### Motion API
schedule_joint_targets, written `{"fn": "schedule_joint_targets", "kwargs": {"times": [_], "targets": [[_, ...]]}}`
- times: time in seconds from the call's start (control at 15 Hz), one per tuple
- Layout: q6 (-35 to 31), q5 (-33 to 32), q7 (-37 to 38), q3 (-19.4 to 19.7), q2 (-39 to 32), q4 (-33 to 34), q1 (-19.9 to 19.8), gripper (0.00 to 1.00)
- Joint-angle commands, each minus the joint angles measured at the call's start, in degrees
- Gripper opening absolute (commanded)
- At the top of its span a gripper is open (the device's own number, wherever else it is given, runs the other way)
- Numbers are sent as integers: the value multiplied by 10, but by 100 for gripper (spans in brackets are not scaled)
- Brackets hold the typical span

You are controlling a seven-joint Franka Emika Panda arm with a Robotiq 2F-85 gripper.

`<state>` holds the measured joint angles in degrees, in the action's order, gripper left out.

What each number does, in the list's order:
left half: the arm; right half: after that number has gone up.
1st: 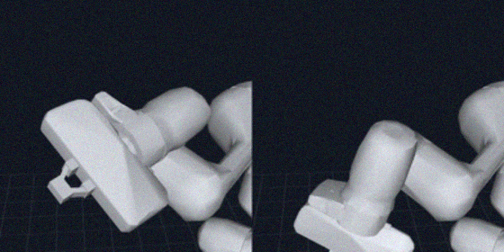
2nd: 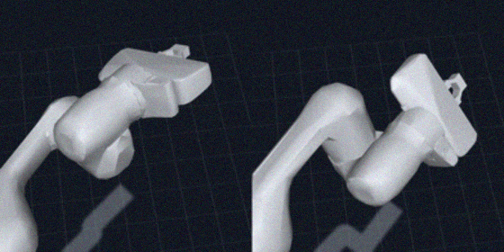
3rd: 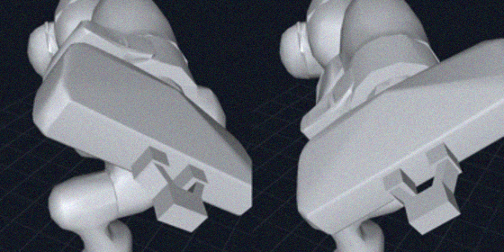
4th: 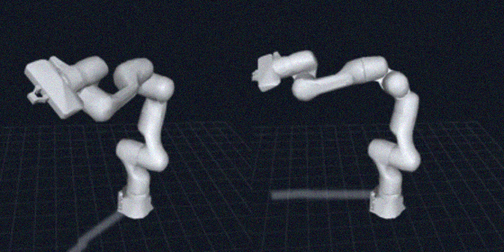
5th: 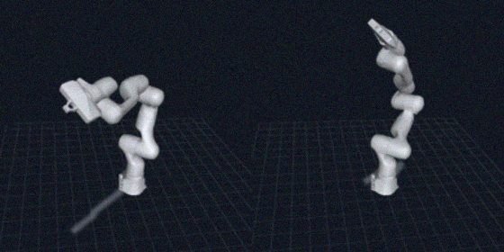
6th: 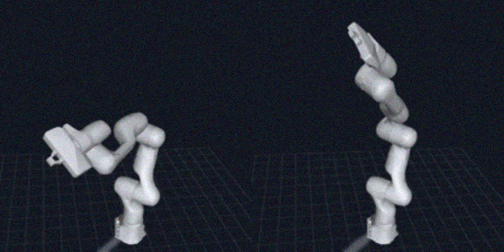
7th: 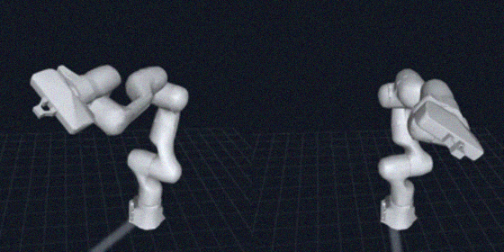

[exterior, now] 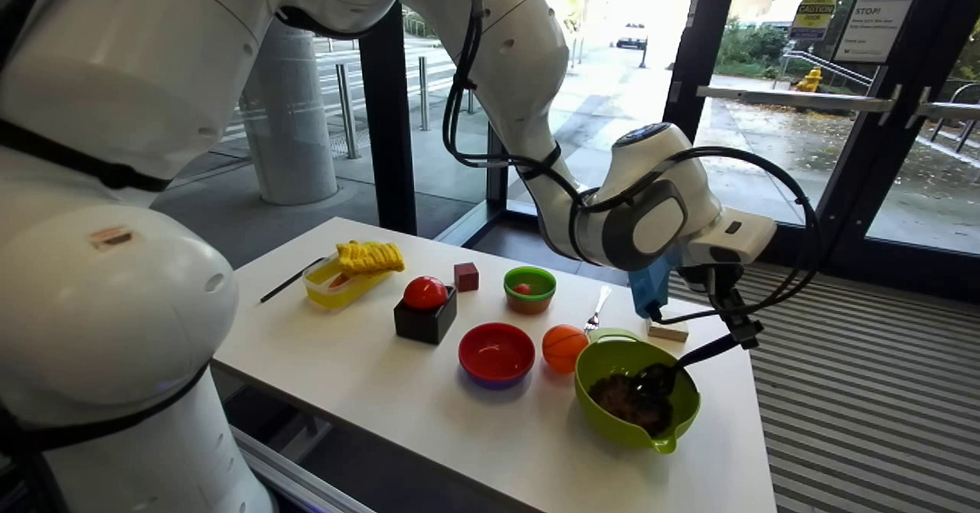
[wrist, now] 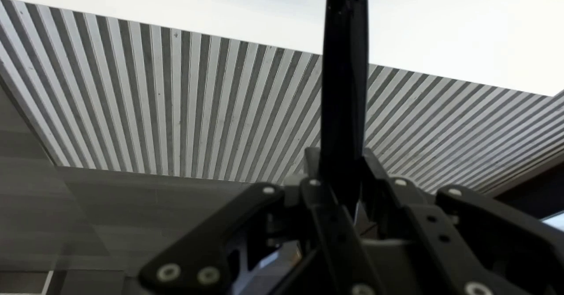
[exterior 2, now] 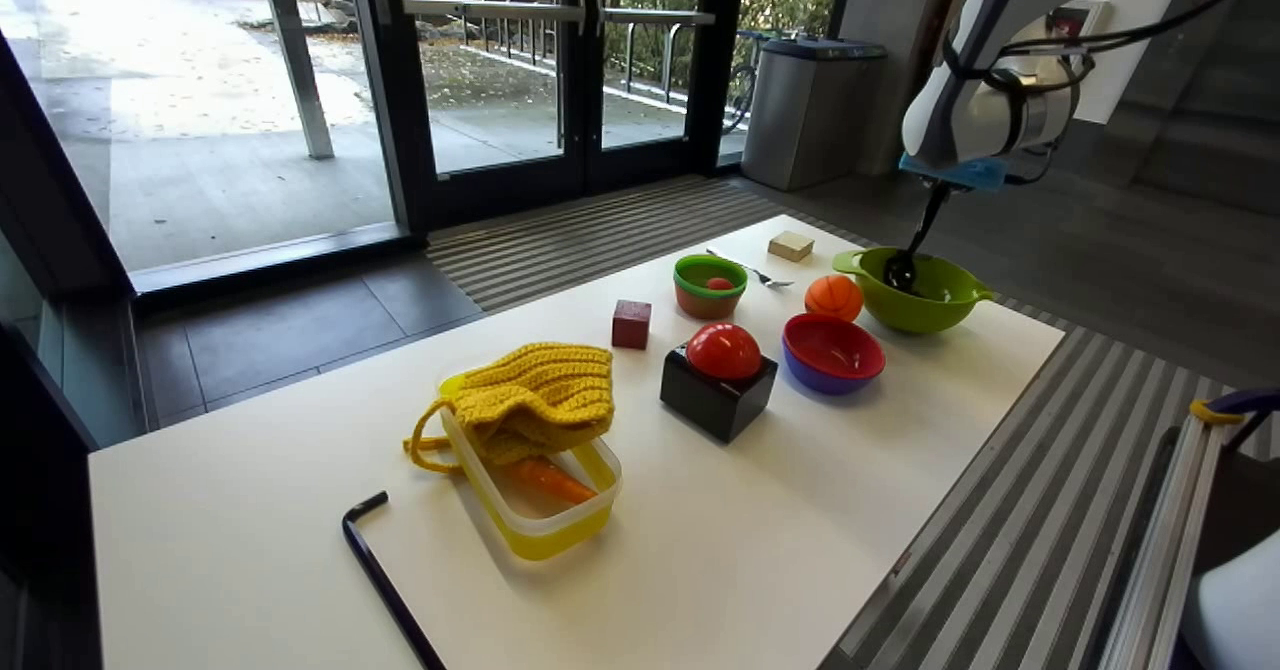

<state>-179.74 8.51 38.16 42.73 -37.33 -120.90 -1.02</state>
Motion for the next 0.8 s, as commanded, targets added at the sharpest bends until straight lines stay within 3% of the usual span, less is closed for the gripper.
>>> {"fn": "schedule_joint_targets", "kwargs": {"times": [0.0, 0.73], "targets": [[-48, 41, -25, 1, -6, -21, 15, 6], [-83, 135, -91, -29, -39, -14, 6, 6]]}}
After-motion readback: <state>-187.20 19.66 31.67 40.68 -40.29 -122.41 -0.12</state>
